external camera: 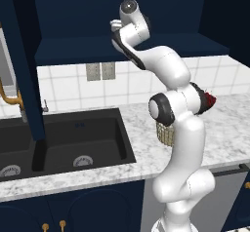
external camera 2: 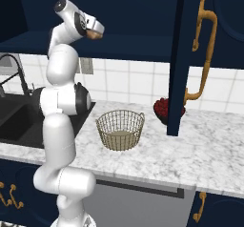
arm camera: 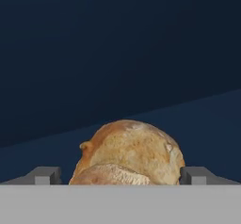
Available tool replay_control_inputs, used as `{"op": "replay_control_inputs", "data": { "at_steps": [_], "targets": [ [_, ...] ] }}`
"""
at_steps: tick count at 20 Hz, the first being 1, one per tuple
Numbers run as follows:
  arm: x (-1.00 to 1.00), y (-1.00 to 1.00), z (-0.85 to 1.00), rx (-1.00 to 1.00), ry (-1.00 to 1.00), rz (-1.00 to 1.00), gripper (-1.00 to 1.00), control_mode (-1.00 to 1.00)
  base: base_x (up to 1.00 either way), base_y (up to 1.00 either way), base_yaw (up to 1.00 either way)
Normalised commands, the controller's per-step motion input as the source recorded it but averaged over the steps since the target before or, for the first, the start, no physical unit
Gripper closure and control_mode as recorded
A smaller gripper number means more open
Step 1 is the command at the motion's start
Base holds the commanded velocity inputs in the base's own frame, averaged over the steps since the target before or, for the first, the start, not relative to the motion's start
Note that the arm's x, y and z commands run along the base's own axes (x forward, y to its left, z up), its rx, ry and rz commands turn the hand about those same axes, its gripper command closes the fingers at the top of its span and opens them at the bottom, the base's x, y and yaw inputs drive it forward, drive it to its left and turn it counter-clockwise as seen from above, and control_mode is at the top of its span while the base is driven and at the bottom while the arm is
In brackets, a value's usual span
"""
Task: Open the cabinet, pick up the bread from the cabinet and place it in the basket. Then move the basket to the dining counter.
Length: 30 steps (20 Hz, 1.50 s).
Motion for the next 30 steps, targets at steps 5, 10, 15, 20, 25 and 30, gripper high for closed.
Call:
{"op": "replay_control_inputs", "data": {
  "at_steps": [5,10,15,20,25,30],
  "targets": [
    [0.06,-0.01,-0.34,0.00,0.00,-0.01,-1.00,-1.00,0.00,0.00,0.00],
    [0.08,-0.06,-0.15,0.00,0.00,0.00,1.00,-1.00,0.00,0.00,0.00],
    [-0.41,-0.22,-0.04,0.00,-0.01,0.00,1.00,-1.00,0.00,0.00,0.00],
    [-1.00,-0.06,-0.01,0.01,-0.10,0.00,1.00,-1.00,0.00,0.00,0.00],
    [-1.00,-0.05,0.00,0.04,-0.06,0.00,1.00,-1.00,0.00,0.00,0.00],
    [-1.00,-0.24,-0.03,0.04,-0.06,0.00,1.00,-1.00,0.00,0.00,0.00]
  ]
}}
